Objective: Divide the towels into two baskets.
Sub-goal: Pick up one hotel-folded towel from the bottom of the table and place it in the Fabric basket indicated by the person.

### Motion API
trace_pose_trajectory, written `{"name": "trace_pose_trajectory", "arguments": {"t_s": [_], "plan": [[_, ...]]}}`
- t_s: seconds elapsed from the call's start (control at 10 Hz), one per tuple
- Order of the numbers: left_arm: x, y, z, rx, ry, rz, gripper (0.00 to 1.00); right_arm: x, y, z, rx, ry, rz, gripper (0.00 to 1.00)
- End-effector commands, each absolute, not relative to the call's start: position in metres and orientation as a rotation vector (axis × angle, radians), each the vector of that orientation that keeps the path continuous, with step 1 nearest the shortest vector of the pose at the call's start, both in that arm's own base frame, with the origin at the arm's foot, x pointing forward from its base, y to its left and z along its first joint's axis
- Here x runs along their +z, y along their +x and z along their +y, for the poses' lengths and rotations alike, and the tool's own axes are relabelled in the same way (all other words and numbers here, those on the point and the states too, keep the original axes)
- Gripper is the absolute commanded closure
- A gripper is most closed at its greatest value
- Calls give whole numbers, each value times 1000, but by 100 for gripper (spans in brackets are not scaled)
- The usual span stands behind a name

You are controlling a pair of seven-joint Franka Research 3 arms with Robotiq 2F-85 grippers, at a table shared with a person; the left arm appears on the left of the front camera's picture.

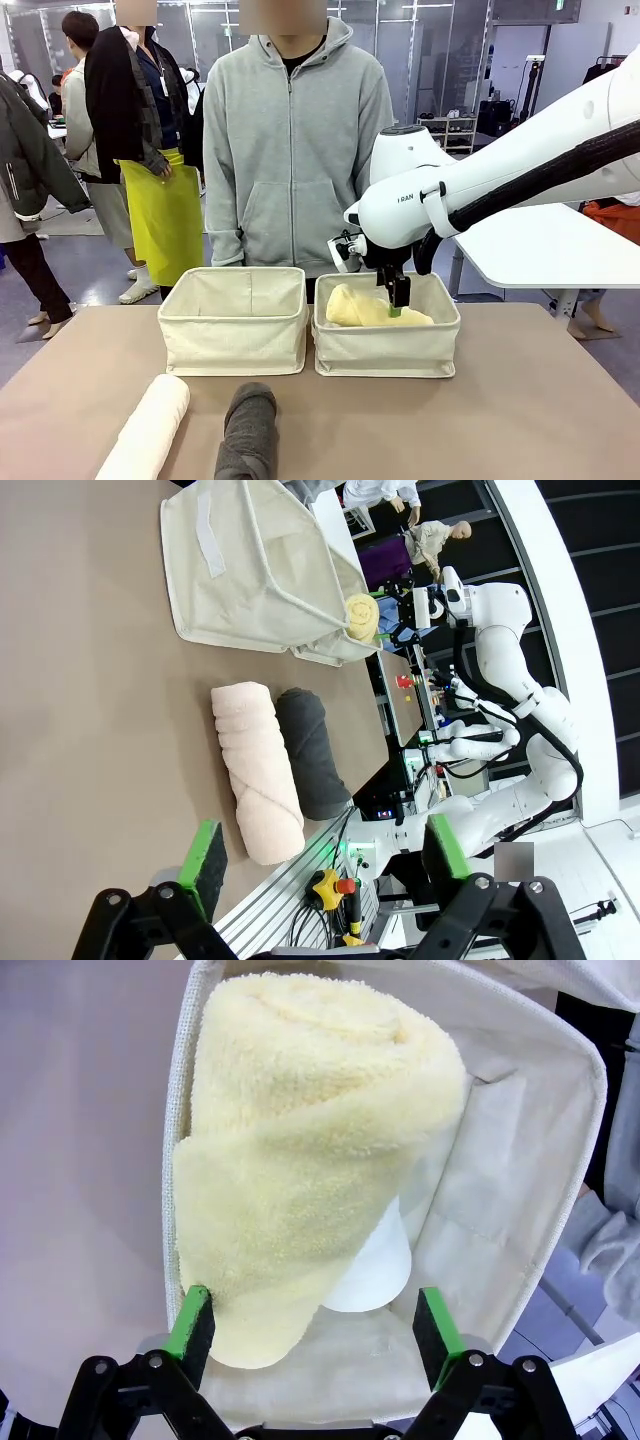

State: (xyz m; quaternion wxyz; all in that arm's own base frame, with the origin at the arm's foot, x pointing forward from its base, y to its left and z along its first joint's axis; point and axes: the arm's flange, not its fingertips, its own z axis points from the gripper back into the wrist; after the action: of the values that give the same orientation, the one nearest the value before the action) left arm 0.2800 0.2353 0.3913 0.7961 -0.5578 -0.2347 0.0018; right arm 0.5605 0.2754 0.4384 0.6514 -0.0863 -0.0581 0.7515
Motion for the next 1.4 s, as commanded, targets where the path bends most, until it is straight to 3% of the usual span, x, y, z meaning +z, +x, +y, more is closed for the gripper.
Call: {"name": "trace_pose_trajectory", "arguments": {"t_s": [0.0, 0.6, 1.0, 1.3], "plan": [[394, 278, 236, 3, -1207, -515, 0, 439, 562, 276, 1709, -204, -139, 0], [394, 278, 236, 3, -1207, -515, 0, 458, 551, 267, 1672, -157, -160, 0], [394, 278, 236, 3, -1207, -515, 0, 496, 487, 179, 1485, 55, -186, 0], [394, 278, 236, 3, -1207, -515, 0, 507, 447, 66, 1176, 253, -298, 0]]}}
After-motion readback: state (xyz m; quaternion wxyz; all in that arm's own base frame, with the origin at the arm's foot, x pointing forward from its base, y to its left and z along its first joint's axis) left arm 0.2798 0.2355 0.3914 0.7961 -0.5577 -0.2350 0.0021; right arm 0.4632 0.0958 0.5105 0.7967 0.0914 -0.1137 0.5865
